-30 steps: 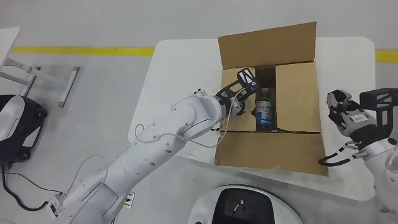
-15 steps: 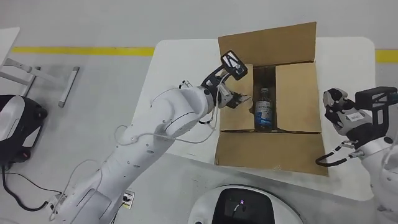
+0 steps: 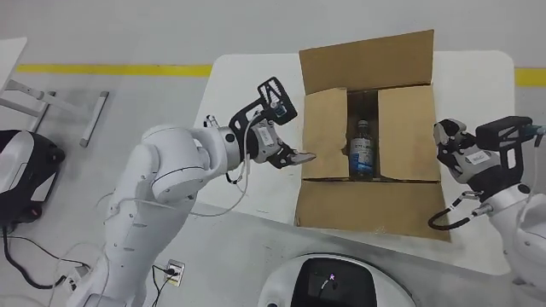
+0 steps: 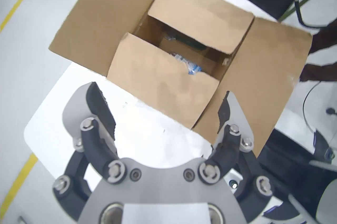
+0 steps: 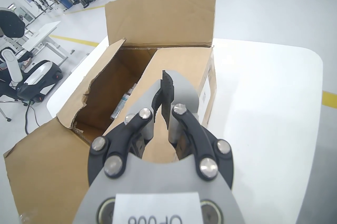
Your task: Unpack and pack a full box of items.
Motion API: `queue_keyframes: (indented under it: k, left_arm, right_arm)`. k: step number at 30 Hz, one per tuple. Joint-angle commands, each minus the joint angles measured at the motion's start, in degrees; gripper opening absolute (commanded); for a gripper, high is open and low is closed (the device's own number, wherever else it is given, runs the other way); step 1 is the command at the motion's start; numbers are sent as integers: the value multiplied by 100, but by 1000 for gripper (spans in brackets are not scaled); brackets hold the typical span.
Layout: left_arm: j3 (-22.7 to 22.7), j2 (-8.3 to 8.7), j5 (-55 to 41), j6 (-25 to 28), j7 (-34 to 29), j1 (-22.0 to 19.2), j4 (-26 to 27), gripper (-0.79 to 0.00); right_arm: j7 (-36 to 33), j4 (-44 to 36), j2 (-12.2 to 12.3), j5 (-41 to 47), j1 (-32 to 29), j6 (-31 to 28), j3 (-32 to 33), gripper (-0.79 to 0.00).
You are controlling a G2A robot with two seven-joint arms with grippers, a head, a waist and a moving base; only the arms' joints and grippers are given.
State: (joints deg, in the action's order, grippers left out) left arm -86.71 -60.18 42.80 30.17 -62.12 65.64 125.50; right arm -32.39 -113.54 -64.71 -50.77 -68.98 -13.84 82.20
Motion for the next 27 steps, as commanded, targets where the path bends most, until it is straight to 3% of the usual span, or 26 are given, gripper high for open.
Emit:
queue_keyframes:
  k: [1, 19, 21, 27]
  left_arm:
    - [-256, 56, -124, 659, 42, 265, -54, 0]
    - [-299, 71, -200, 798, 128, 365, -39, 0]
    - [-154, 116, -351, 1342, 142, 540, 55, 0]
    - [-189, 551, 928, 2403, 1202, 1331, 299, 0]
  right_arm:
    - [4, 20, 0, -13, 25, -18, -28, -785]
    - [-85, 113, -2, 77, 95, -68, -265, -785]
    - [-70, 105, 3, 90, 86, -80, -241, -785]
    - [-33, 87, 16, 125, 14, -107, -180, -785]
